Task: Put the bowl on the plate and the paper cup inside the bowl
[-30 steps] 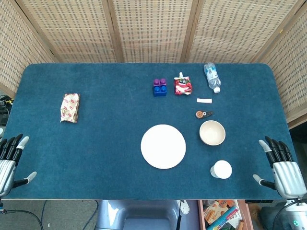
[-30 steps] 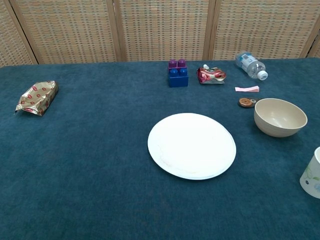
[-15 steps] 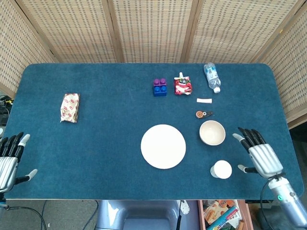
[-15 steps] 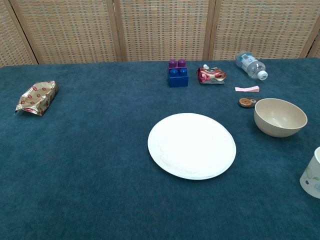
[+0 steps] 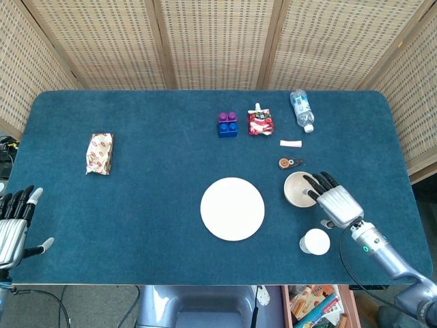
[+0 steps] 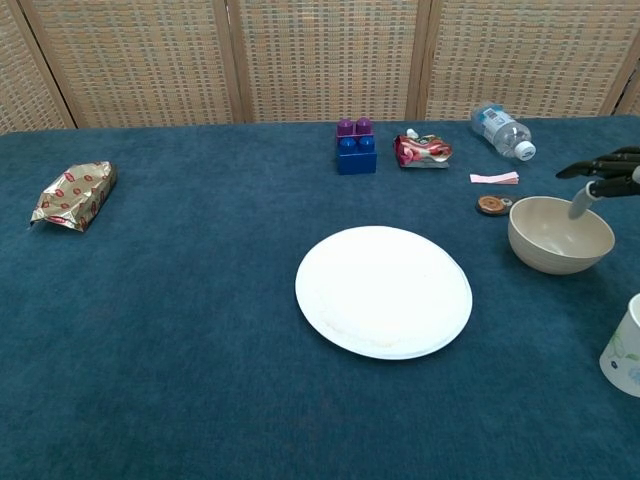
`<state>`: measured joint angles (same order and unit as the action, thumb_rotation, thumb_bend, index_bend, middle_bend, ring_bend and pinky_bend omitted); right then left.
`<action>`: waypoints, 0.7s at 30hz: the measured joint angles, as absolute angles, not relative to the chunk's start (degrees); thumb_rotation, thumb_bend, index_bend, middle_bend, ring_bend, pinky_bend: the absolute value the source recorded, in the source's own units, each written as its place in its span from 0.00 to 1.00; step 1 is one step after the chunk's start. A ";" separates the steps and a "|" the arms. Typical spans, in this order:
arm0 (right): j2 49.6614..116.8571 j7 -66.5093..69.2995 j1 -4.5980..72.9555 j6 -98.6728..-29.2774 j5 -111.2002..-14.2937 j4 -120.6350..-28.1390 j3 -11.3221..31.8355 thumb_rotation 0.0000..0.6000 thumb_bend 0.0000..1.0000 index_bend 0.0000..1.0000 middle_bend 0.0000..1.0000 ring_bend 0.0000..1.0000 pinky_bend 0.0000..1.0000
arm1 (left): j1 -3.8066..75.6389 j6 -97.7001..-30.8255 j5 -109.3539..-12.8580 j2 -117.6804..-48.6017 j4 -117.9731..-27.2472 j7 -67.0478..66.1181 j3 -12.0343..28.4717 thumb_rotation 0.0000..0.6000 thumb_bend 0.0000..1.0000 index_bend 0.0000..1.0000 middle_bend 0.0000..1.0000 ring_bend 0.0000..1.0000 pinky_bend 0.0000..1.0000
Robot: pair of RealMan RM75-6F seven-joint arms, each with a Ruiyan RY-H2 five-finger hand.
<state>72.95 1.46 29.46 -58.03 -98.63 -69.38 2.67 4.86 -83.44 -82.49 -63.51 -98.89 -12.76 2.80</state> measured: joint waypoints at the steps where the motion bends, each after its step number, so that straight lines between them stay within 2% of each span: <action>1: 73.30 0.97 29.82 -57.56 -98.61 -68.96 2.51 1.00 0.12 0.26 0.00 0.00 0.00 | 4.91 -83.36 -82.31 -63.52 -98.89 -12.78 2.86 1.00 0.00 0.00 0.00 0.00 0.00; 4: 74.57 -0.27 30.73 -56.63 -98.63 -67.75 1.98 1.00 0.17 0.26 0.00 0.00 0.00 | 5.04 -83.25 -81.99 -63.56 -98.91 -12.91 3.05 1.00 0.00 0.00 0.00 0.00 0.00; 12: 78.87 -0.60 32.55 -55.12 -97.62 -62.46 1.78 1.00 0.19 0.33 0.00 0.00 0.00 | 5.41 -82.61 -81.24 -63.62 -98.90 -12.98 3.20 1.00 0.00 0.00 0.00 0.00 0.00; 15: 80.32 -0.33 33.18 -54.68 -97.01 -60.51 1.80 1.00 0.23 0.40 0.00 0.00 0.00 | 5.47 -82.55 -81.07 -63.51 -98.97 -12.78 3.27 1.00 0.00 0.00 0.00 0.00 0.00; 17: 81.00 -0.19 33.49 -54.33 -96.72 -59.53 1.73 1.00 0.29 0.48 0.00 0.00 0.00 | 5.52 -82.45 -80.96 -63.42 -99.01 -12.64 3.30 1.00 0.00 0.00 0.00 0.00 0.00; 21: 82.86 0.74 34.18 -54.17 -96.28 -57.22 1.62 1.00 0.39 0.57 0.00 0.00 0.00 | 5.69 -82.08 -80.40 -63.25 -98.97 -12.27 3.46 1.00 0.00 0.00 0.00 0.00 0.00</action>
<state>82.86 0.74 34.18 -54.17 -96.28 -57.22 1.62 5.69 -82.08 -80.40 -63.25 -98.97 -12.27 3.46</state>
